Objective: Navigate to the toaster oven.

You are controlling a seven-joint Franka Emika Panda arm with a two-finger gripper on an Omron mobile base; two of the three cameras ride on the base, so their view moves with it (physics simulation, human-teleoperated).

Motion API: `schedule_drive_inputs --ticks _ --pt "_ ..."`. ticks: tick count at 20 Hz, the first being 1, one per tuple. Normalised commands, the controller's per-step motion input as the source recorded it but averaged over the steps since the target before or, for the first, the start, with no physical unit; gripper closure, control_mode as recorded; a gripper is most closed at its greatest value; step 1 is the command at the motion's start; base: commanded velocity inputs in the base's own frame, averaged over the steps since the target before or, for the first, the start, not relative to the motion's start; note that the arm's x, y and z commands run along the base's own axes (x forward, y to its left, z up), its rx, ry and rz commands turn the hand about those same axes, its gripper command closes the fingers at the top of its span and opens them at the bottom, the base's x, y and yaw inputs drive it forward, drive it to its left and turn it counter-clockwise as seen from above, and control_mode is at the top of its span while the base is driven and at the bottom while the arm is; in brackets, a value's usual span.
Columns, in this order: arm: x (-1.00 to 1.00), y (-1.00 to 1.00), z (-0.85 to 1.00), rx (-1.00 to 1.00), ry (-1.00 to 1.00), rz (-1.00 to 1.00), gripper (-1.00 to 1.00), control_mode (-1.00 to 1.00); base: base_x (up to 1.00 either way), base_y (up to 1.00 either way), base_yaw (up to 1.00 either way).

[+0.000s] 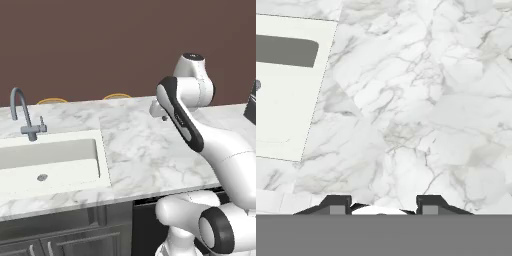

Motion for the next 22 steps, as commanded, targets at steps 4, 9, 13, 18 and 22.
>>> schedule_drive_inputs --ticks 4,9,13,18,22 --pt "0.0 0.0 0.0 0.0 0.0 0.0 -1.0 1.0 -0.07 0.0 0.0" --pt "0.0 0.0 0.0 0.0 0.0 0.0 -1.0 1.0 -0.68 -0.06 0.0" --pt "0.0 0.0 0.0 0.0 0.0 0.0 -1.0 1.0 -0.09 -0.01 -0.43" --pt "0.0 0.0 0.0 0.0 0.0 0.0 -1.0 1.0 0.0 -0.02 -0.74" --pt "0.0 0.0 0.0 0.0 0.0 0.0 -1.0 1.0 0.0 -0.25 -0.74"
